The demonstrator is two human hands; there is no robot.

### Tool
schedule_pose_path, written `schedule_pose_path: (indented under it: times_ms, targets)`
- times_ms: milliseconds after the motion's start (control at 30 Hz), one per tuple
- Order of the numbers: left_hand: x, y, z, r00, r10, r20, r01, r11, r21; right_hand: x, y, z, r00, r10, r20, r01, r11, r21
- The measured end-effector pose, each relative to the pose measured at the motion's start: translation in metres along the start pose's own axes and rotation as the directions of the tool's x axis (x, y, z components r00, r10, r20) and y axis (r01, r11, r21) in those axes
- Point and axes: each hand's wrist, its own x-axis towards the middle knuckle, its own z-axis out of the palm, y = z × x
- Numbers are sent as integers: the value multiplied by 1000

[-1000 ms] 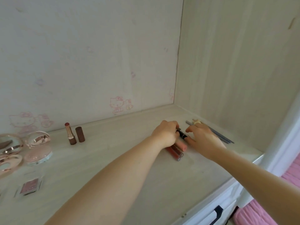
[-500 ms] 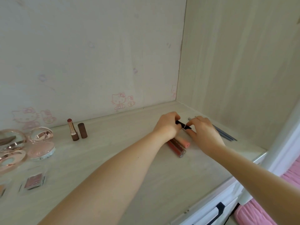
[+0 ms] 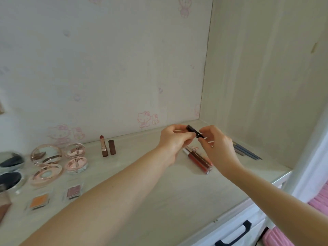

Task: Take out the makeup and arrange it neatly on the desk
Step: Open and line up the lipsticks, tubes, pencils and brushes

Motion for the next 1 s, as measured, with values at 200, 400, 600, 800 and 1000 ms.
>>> schedule_pose_path:
  times_ms: [200, 400, 600, 800, 1000]
  targets:
    - [-43, 14, -44, 997, 60, -39, -54, 988, 142, -24, -57, 26, 999, 21, 39, -28, 984, 175]
    - [-81, 27, -115, 991, 78, -107, -65, 990, 124, -54, -111, 66, 987, -26, 157, -14, 968, 251]
    - [-118, 40, -183, 978, 93, -186, -70, 989, 128, -85, -161, 111, 961, -86, 262, -10, 938, 347]
    - [-153, 44, -247, 947, 142, -289, -66, 964, 259, -113, -198, 149, 897, -151, 415, 5, 943, 331]
    - [-190, 47, -292, 910, 306, -278, -132, 853, 504, -139, -215, 178, 853, -231, 468, 77, 943, 324]
